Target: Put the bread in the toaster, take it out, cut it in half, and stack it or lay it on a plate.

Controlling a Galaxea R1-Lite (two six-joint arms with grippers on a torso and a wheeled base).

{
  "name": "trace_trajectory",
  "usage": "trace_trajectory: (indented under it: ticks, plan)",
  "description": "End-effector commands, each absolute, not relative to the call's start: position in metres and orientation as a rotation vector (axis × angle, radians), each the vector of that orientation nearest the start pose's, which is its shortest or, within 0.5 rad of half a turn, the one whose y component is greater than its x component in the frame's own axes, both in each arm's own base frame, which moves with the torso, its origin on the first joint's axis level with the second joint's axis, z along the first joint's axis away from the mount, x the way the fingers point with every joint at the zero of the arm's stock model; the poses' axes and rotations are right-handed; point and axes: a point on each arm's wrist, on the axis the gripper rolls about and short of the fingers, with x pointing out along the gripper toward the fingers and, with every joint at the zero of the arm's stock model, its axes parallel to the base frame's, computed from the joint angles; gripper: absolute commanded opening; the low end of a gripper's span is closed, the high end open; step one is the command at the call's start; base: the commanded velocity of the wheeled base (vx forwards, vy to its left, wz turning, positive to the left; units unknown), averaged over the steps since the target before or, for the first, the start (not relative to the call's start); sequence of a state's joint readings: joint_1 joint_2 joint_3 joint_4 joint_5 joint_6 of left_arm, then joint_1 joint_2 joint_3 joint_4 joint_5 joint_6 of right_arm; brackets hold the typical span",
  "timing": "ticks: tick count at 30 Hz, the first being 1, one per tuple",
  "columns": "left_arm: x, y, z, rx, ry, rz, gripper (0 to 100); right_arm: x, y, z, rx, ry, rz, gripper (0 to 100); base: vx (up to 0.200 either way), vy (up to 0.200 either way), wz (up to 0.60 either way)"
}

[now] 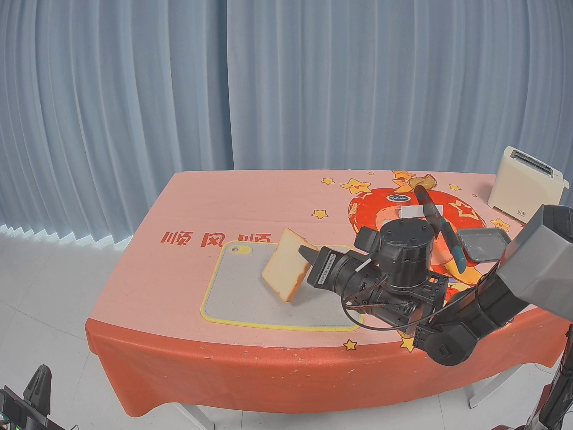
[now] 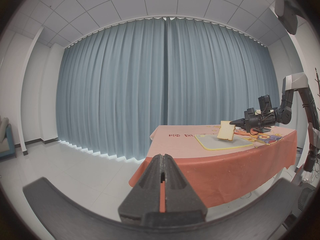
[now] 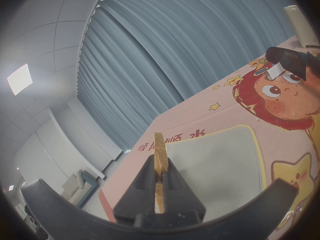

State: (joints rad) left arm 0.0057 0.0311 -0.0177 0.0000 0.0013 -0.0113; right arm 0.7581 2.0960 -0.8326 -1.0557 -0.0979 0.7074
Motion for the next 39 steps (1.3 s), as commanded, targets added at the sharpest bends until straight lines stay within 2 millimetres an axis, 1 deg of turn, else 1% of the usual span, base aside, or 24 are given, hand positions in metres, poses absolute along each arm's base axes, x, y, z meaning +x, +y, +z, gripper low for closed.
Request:
trace_trajectory:
  ticks: [1,18,19,25,30,32,39]
  plan:
    - [-0.020,0.000,0.076,-0.011,0.032,0.008,0,0.274,0.256,0.095,0.592,0.412,0.558,0,0.000,0.000,0.00]
    - [-0.020,0.000,0.076,-0.012,0.032,0.008,0,0.276,0.254,0.095,0.588,0.418,0.550,0,0.000,0.000,0.00]
    - [-0.020,0.000,0.076,-0.012,0.032,0.008,0,0.276,0.255,0.094,0.589,0.418,0.550,100,0.000,0.000,0.00]
    - [-0.020,0.000,0.076,-0.012,0.032,0.008,0,0.271,0.254,0.095,0.586,0.427,0.553,100,0.000,0.000,0.00]
    - [-0.020,0.000,0.076,-0.014,0.032,0.008,0,0.270,0.252,0.090,0.554,0.493,0.517,100,0.000,0.000,0.00]
    - [-0.020,0.000,0.076,-0.012,0.032,0.008,0,0.270,0.253,0.098,0.545,0.492,0.487,100,0.000,0.000,0.00]
    - [-0.020,0.000,0.076,-0.012,0.032,0.008,0,0.272,0.254,0.106,0.532,0.528,0.468,100,0.000,0.000,0.00]
